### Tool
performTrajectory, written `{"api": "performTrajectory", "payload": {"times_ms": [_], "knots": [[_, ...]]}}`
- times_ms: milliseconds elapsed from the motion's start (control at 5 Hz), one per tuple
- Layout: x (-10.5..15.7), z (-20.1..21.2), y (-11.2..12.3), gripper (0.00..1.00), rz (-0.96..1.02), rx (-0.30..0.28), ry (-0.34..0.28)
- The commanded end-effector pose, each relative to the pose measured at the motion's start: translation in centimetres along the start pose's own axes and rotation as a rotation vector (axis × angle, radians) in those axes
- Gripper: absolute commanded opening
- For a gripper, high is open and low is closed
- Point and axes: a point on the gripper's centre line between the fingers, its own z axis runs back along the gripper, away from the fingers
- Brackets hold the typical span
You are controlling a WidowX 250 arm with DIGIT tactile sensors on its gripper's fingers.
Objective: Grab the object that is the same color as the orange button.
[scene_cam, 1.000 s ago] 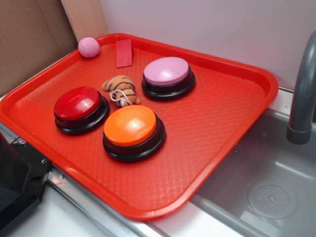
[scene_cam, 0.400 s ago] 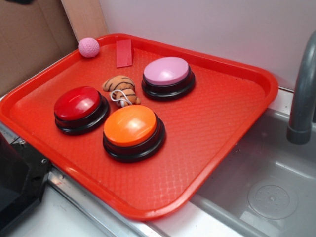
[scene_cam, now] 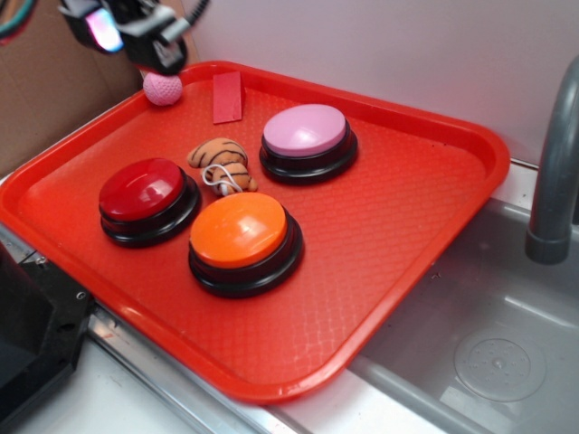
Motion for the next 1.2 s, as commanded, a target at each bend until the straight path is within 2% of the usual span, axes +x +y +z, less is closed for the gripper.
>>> {"api": "performTrajectory", "payload": {"times_ms": [0,200,600,800,1000], "knots": [[2.4,-5.8,1.1,1.00,0.011,-0.025,-0.047],[2.3,-8.3,1.2,1.00,-0.004,-0.010,-0.033],[2.8,-10.9,1.5,1.00,-0.007,-0.041,-0.013],[3.3,-11.4,1.7,0.62,0.001,-0.041,-0.018],[3.7,-11.5,2.1,0.00,0.012,-0.069,-0.018]]}}
